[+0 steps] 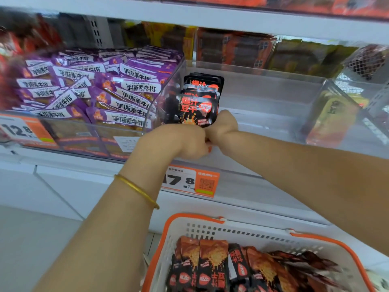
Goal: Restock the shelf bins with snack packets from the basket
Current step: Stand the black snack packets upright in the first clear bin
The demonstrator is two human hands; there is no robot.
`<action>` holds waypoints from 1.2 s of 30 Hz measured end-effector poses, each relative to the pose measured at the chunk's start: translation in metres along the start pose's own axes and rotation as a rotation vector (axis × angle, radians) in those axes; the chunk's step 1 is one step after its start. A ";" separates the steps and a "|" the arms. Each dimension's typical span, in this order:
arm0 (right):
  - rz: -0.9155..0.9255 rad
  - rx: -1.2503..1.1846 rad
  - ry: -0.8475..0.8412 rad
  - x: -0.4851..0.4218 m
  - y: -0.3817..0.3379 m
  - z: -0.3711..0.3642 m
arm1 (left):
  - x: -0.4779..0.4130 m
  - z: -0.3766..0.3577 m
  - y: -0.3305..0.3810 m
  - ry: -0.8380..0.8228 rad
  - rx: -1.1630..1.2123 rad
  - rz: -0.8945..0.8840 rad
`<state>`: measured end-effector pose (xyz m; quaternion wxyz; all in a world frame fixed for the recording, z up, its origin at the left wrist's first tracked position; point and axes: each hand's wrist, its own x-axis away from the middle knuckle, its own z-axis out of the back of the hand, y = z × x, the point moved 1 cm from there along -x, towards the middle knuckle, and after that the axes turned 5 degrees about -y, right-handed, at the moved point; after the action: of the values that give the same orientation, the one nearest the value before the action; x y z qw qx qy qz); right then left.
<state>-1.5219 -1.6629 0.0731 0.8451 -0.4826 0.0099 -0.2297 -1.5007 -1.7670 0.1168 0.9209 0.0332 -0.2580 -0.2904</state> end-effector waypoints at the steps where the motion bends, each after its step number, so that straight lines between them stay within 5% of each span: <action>1: 0.052 0.007 0.037 -0.002 0.001 0.000 | -0.003 0.000 0.001 -0.016 -0.025 0.006; 7: 0.160 0.010 0.046 -0.006 0.002 -0.002 | -0.019 -0.002 0.001 -0.068 -0.172 0.040; 13: -0.146 -0.249 -0.132 -0.012 0.007 -0.005 | -0.032 -0.008 -0.005 -0.118 -0.227 0.085; 29: 0.071 0.172 -0.056 -0.020 0.010 -0.011 | -0.053 -0.012 -0.013 -0.102 -0.337 0.131; 36: 0.021 0.182 -0.188 -0.020 0.012 -0.004 | -0.040 -0.011 -0.011 -0.058 -0.310 0.101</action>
<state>-1.5361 -1.6533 0.0575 0.8849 -0.4232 -0.0851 -0.1749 -1.5292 -1.7548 0.0870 0.9205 -0.1305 -0.2379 -0.2810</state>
